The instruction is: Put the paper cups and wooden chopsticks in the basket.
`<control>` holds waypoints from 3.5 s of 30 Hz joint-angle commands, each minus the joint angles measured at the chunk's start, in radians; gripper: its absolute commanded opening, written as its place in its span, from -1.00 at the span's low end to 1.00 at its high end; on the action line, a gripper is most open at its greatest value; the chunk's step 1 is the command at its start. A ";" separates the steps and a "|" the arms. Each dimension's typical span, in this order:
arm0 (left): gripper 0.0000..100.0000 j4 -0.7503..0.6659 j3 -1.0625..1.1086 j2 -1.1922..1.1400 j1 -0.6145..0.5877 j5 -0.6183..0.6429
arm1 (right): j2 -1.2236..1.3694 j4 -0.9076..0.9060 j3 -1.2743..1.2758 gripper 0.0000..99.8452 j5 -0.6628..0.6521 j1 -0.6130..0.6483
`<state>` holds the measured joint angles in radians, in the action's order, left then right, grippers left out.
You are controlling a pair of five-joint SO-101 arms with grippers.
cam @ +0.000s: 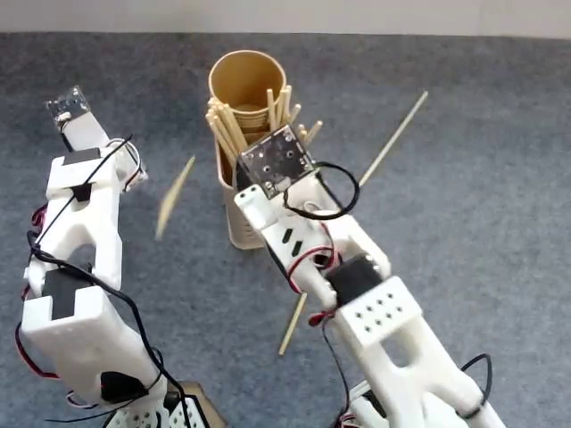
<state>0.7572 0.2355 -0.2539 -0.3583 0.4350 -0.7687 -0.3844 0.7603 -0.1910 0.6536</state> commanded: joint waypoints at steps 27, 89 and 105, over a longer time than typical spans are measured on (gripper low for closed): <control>-0.68 0.117 -0.196 -0.151 -0.001 0.006 | 0.800 -0.239 -0.506 -0.52 0.183 -0.605; -0.68 0.118 -0.196 -0.151 0.031 0.005 | 1.876 -1.210 -2.018 -0.99 0.284 -0.561; -0.68 0.878 -0.685 -0.064 0.134 -0.405 | 1.549 -1.386 -2.172 -0.99 0.196 -0.515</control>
<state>1.4998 -0.3184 -0.3721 -0.2355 0.0591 1.0357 -1.7515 -1.6042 0.0238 0.1151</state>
